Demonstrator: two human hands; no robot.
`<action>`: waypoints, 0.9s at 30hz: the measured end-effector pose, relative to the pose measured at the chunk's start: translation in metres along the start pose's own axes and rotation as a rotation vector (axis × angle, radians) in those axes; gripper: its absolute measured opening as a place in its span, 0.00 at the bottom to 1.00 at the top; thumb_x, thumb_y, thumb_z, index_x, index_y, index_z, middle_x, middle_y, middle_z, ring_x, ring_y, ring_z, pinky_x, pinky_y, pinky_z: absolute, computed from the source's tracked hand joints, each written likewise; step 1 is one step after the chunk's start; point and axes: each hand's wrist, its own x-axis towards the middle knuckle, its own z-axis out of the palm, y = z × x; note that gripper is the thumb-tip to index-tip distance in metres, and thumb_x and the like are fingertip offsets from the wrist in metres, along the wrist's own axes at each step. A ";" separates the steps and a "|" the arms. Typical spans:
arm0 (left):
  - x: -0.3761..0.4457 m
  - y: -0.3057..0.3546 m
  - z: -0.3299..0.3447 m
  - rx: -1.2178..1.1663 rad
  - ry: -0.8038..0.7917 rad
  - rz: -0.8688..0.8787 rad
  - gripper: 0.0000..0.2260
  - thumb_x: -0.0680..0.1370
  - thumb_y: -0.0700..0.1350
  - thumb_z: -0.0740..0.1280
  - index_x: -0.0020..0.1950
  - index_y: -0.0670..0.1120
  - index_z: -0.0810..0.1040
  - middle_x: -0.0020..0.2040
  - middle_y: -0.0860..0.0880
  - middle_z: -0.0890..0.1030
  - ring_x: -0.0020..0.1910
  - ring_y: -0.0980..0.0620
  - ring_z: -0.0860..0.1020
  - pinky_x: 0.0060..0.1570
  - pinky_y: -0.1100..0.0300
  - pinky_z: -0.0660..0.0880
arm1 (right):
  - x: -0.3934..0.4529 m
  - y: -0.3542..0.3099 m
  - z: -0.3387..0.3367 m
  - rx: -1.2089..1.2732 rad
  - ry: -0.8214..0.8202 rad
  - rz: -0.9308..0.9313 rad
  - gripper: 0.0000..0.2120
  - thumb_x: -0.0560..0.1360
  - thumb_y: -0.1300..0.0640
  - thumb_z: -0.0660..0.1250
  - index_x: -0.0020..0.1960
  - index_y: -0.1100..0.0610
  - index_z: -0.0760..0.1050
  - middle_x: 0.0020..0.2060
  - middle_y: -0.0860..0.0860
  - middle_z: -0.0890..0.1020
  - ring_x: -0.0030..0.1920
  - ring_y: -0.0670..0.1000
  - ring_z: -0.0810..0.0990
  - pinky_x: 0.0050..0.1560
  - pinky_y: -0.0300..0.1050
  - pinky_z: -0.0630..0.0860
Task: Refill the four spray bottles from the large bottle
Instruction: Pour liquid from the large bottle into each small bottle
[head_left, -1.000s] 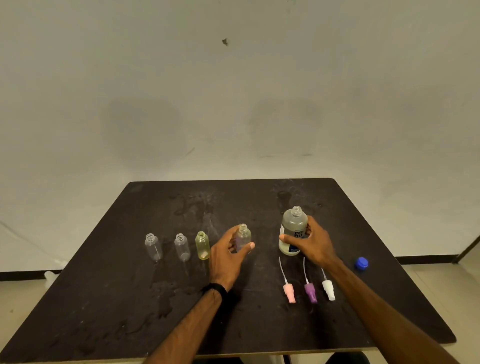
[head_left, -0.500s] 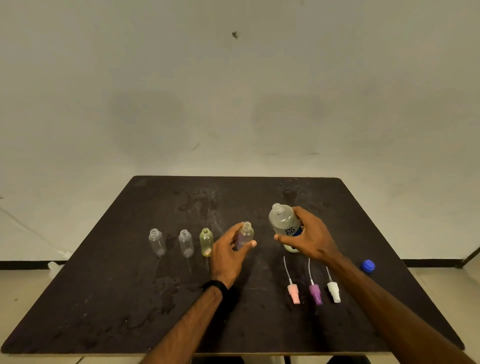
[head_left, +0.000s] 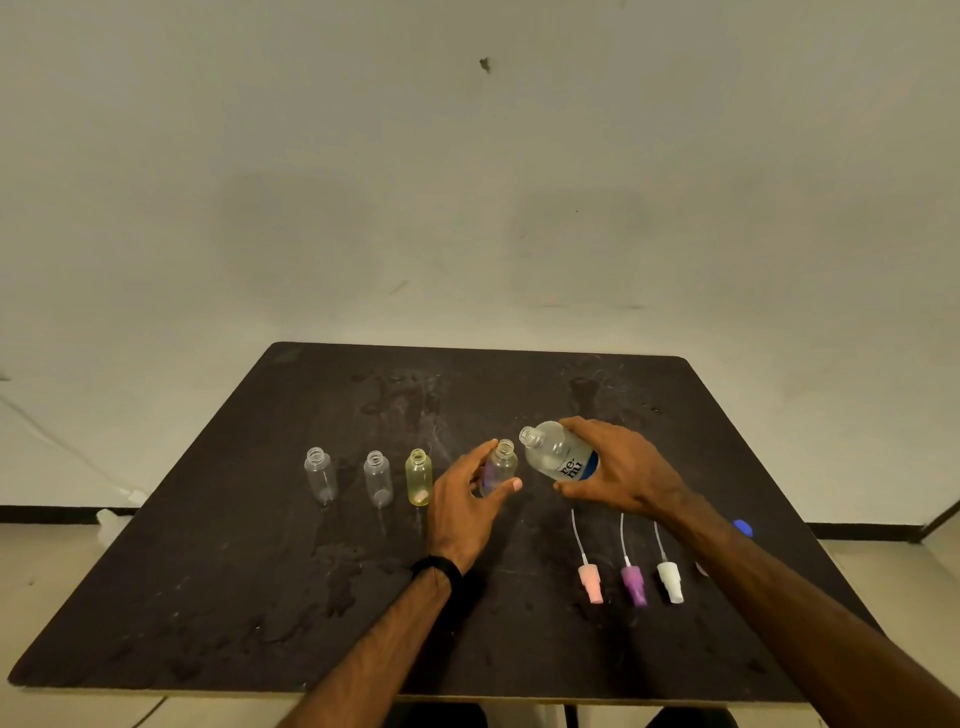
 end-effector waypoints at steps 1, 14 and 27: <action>0.000 0.000 0.000 0.004 0.002 0.005 0.27 0.71 0.49 0.79 0.70 0.52 0.77 0.62 0.55 0.82 0.60 0.61 0.80 0.60 0.65 0.77 | 0.000 -0.001 0.000 -0.005 0.001 -0.006 0.35 0.69 0.37 0.72 0.71 0.48 0.66 0.62 0.48 0.77 0.57 0.48 0.77 0.58 0.42 0.75; -0.001 -0.003 -0.002 0.021 -0.006 0.019 0.28 0.71 0.49 0.79 0.70 0.52 0.77 0.63 0.55 0.81 0.60 0.61 0.79 0.60 0.63 0.78 | 0.004 -0.006 -0.001 -0.104 -0.008 -0.035 0.37 0.68 0.36 0.70 0.72 0.48 0.66 0.60 0.48 0.77 0.55 0.48 0.76 0.57 0.45 0.77; 0.000 -0.001 -0.003 0.033 0.002 0.021 0.28 0.72 0.49 0.78 0.70 0.51 0.76 0.64 0.54 0.81 0.62 0.59 0.79 0.63 0.59 0.78 | 0.010 -0.001 -0.007 -0.205 0.009 -0.087 0.37 0.67 0.33 0.68 0.72 0.46 0.65 0.58 0.47 0.78 0.52 0.46 0.75 0.54 0.44 0.75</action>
